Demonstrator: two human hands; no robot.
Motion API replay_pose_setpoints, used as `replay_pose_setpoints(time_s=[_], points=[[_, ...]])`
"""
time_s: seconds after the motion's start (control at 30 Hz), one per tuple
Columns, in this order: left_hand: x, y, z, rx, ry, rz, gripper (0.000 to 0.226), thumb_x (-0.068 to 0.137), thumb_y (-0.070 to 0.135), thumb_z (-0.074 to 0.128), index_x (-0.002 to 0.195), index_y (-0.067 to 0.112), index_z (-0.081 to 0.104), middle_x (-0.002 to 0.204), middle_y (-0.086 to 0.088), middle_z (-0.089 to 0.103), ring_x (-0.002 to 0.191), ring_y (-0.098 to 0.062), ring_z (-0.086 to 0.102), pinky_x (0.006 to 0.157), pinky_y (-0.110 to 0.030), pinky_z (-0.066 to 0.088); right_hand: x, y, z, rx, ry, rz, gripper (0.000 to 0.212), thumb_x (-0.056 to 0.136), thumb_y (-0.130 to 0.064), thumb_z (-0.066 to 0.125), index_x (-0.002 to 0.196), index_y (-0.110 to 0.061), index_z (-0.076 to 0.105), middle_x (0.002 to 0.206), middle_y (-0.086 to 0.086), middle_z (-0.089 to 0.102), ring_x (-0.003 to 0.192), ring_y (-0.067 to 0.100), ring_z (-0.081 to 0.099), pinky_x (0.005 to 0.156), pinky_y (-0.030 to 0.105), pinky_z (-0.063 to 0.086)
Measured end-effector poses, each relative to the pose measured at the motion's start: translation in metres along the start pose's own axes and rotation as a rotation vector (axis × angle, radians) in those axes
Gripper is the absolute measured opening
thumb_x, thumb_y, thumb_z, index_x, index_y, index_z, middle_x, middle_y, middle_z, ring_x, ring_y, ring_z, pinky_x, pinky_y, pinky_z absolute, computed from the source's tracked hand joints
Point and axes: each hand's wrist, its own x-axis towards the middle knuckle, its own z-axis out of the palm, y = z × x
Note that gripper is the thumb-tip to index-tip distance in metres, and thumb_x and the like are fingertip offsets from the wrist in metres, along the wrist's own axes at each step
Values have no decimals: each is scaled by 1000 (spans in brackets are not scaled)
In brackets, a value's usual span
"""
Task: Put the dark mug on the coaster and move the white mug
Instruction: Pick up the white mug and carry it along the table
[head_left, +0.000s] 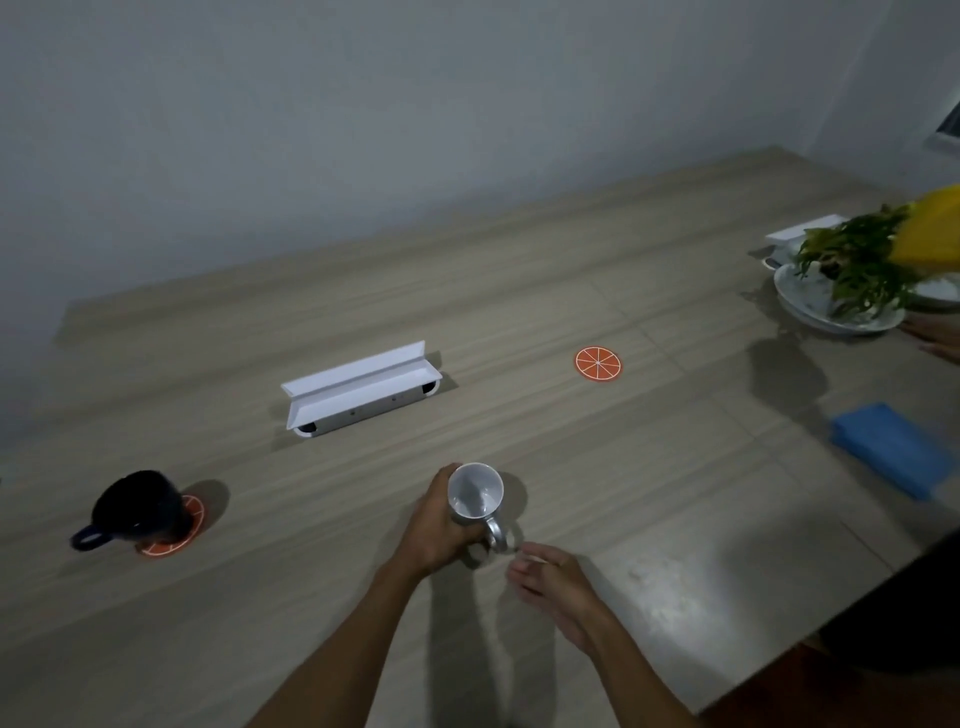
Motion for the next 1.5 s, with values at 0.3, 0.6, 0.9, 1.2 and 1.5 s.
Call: replay_pose_setpoints(time_s=[0.3,0.6,0.9,1.2,1.5], points=[[2,47,-12,-92,41,37,73,58,26,95,121,29,57,115,13,68,99,4,64,74,-14,50,-1,-39,15,398,-17,111,27,99,-15,37,113,-1,55,117,22,60,119,35,55,110,42,40],[27,121,-39,-85,5,196,76,59,32,95,124,26,57,115,17,65,102,3,62,75,-13,47,-29,-122,21,398,-30,-8,40,99,-17,37,130,3,51,121,21,60,110,36,59,104,42,44],[91,168,-11,-125,-35,273,79,60,33,95,129,25,57,122,11,66,107,1,62,80,-15,50,-15,-203,-22,321,-47,-97,34,100,-27,34,106,-5,59,102,16,62,95,34,63,85,39,51],[210,195,78,-128,2,175,79,60,28,96,128,24,57,120,13,65,104,2,63,77,-12,51,94,-279,-121,197,-83,-45,41,96,-32,47,120,-2,62,101,14,66,89,27,65,90,40,51],[297,165,151,-135,3,16,79,56,22,98,124,24,58,118,6,68,98,1,67,71,-14,56,201,-308,-177,42,-44,-4,44,99,-36,36,112,-5,66,98,14,72,87,24,67,82,35,52]])
